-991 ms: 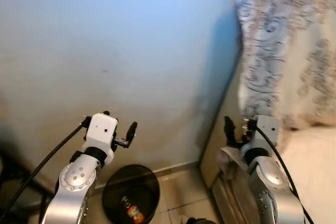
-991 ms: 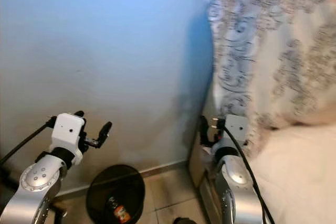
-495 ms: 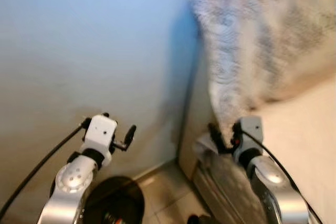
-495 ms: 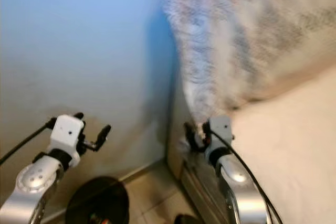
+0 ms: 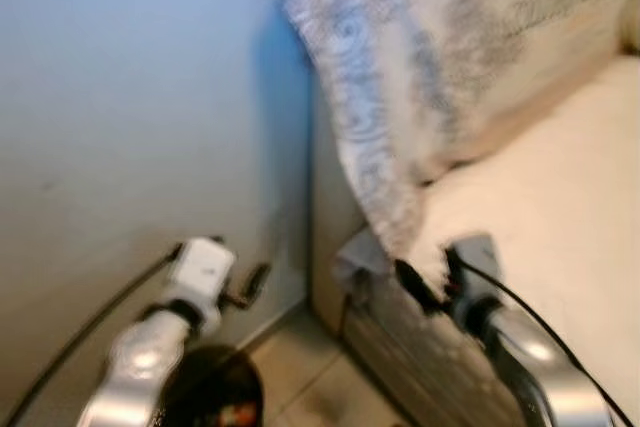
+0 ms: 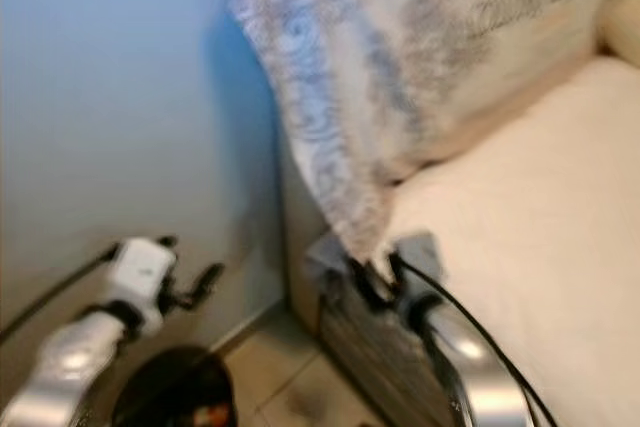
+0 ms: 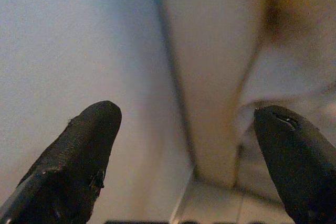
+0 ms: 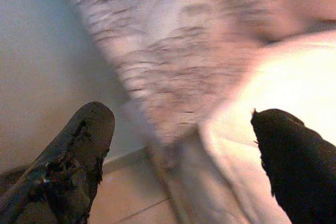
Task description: Clean up the room
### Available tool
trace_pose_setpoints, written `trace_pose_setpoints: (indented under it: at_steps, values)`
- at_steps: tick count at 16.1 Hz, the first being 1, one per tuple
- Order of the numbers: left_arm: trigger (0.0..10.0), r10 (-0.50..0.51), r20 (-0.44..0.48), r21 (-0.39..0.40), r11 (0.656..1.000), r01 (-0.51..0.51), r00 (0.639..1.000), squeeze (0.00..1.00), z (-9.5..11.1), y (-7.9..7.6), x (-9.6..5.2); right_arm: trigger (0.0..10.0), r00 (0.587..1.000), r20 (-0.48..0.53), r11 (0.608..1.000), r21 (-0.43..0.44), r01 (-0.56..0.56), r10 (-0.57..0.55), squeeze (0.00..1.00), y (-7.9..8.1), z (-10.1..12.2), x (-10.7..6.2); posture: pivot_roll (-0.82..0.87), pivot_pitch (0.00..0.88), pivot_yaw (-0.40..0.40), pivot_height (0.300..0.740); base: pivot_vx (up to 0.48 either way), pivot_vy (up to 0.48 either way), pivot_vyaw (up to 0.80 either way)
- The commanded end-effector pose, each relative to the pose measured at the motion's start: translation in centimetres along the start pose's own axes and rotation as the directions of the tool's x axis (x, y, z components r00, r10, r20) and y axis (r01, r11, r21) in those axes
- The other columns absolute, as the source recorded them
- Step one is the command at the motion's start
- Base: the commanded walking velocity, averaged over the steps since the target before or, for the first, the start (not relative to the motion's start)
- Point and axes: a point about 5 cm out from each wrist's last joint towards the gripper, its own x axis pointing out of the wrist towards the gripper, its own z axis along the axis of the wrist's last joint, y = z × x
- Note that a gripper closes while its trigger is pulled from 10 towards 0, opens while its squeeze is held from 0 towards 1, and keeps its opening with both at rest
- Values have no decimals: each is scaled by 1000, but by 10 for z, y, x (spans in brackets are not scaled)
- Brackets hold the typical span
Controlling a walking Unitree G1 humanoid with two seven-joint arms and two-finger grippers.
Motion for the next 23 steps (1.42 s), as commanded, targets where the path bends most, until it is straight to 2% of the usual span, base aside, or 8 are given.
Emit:
trace_pose_setpoints:
  at_steps: [1, 6, 12, 16, 17, 19, 20, 23]
  values:
    - [10000, 10, -23, 8, 1000, -10, 1000, 0, -8, 6, -2, 10000, 999, 49, 1000, 20, -13, 12, 1000, 6, 10, 2, 181, 0, 28, 740, 0, 0, -719]
    - [10000, -10, -13, 6, 1000, 10, 1000, 0, -19, 5, 1, 10000, 973, 134, 968, 194, 162, -190, 1000, 3, 7, -1, 181, 0, 24, 740, 0, 0, -683]
    - [10000, 20, 48, -12, 1000, -19, 999, 0, -9, 10, 1, 10000, 957, 142, 961, 149, 232, -253, 1000, -4, 8, 1, 175, 0, 20, 740, 0, -297, -669]
    - [10000, 100, 78, -17, 995, -99, 992, 0, -1, 16, 8, 10000, 934, 168, 947, 124, 298, -315, 1000, -11, 15, 4, 160, 0, 20, 740, 0, -312, 0]
    - [10000, 107, 99, -27, 994, -105, 989, 0, 9, 16, 11, 10000, 920, 190, 938, 117, 326, -343, 1000, -13, 20, 6, 154, 0, 21, 740, 0, -319, 0]
    - [10000, 105, 121, -24, 994, -103, 987, 0, 21, 15, 13, 10000, 918, 203, 939, 100, 328, -342, 255, -13, 23, 7, 149, 0, 23, 740, 0, -315, 0]
    - [10000, 105, 137, -22, 994, -103, 985, 0, 29, 14, 14, 10000, 917, 204, 939, 97, 330, -344, 0, -13, 22, 6, 144, 0, 24, 740, 0, -319, 0]
    - [10000, 128, 164, -31, 992, -125, 978, 0, 44, 12, 15, 10000, 897, 205, 920, 81, 383, -392, 0, -17, 22, 7, 146, 0, 16, 740, 0, -319, 0]
